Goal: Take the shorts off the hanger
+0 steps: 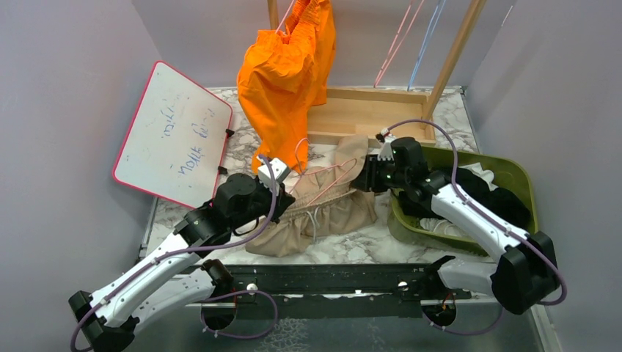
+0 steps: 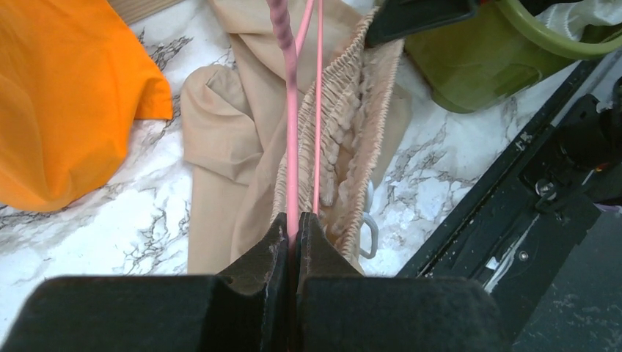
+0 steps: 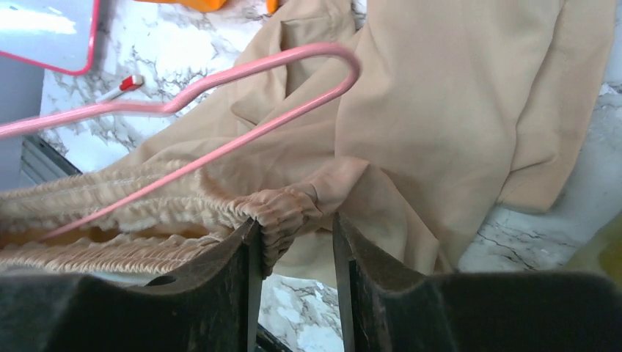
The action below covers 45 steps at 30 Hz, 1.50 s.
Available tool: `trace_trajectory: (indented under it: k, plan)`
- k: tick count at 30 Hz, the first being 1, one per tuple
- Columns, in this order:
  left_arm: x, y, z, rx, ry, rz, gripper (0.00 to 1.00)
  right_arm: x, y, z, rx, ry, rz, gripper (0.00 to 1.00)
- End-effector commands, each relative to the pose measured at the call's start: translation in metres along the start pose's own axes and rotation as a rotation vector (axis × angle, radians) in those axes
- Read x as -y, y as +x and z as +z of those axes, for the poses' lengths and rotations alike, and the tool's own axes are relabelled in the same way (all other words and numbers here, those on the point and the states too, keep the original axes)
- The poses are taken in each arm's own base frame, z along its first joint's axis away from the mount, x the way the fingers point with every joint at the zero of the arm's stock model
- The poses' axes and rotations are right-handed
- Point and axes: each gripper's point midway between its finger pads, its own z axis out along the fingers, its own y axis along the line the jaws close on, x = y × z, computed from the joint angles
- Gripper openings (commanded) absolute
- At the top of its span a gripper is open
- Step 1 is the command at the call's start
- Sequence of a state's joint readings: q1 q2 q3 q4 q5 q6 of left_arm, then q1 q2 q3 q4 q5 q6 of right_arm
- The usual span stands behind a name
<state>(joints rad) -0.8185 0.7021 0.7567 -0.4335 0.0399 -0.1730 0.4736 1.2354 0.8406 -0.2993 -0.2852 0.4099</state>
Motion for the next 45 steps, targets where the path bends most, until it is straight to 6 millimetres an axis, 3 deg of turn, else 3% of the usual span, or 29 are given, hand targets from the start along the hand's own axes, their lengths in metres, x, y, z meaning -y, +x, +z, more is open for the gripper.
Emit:
trace_trajectory:
  k: [1,8,13,19,22,28,31,34,39,45]
  plan:
    - [-0.003,-0.004,0.016,0.016,-0.020,-0.035,0.00,-0.022,-0.011,-0.016,0.102,-0.121,0.020,0.45]
    - [0.001,0.002,0.033,0.015,-0.001,-0.084,0.00,-0.050,-0.012,-0.033,0.166,-0.283,0.072,0.60]
    - [0.008,0.008,0.043,0.002,0.041,-0.106,0.00,-0.094,-0.009,-0.042,0.149,-0.501,0.060,0.59]
    - [0.015,0.013,0.054,-0.026,0.072,-0.144,0.00,-0.127,-0.012,-0.028,0.246,-0.479,0.117,0.59]
    - [0.017,0.015,0.055,-0.031,0.087,-0.146,0.00,-0.136,-0.015,-0.025,0.359,-0.479,0.055,0.53]
    - [0.016,0.020,0.052,-0.031,0.086,-0.141,0.00,-0.139,-0.042,-0.032,0.523,-0.414,-0.227,0.51]
    - [0.016,0.023,0.052,-0.043,0.087,-0.135,0.00,-0.147,-0.050,-0.034,0.564,-0.424,-0.374,0.51]
    - [0.017,0.023,0.054,-0.049,0.092,-0.134,0.00,-0.155,-0.047,-0.023,0.544,-0.457,-0.474,0.51]
    - [0.018,0.023,0.056,-0.057,0.100,-0.131,0.00,-0.169,-0.046,-0.010,0.539,-0.532,-0.518,0.51]
    - [0.019,0.024,0.054,-0.066,0.101,-0.129,0.00,-0.165,-0.058,-0.001,0.599,-0.482,-0.541,0.39]
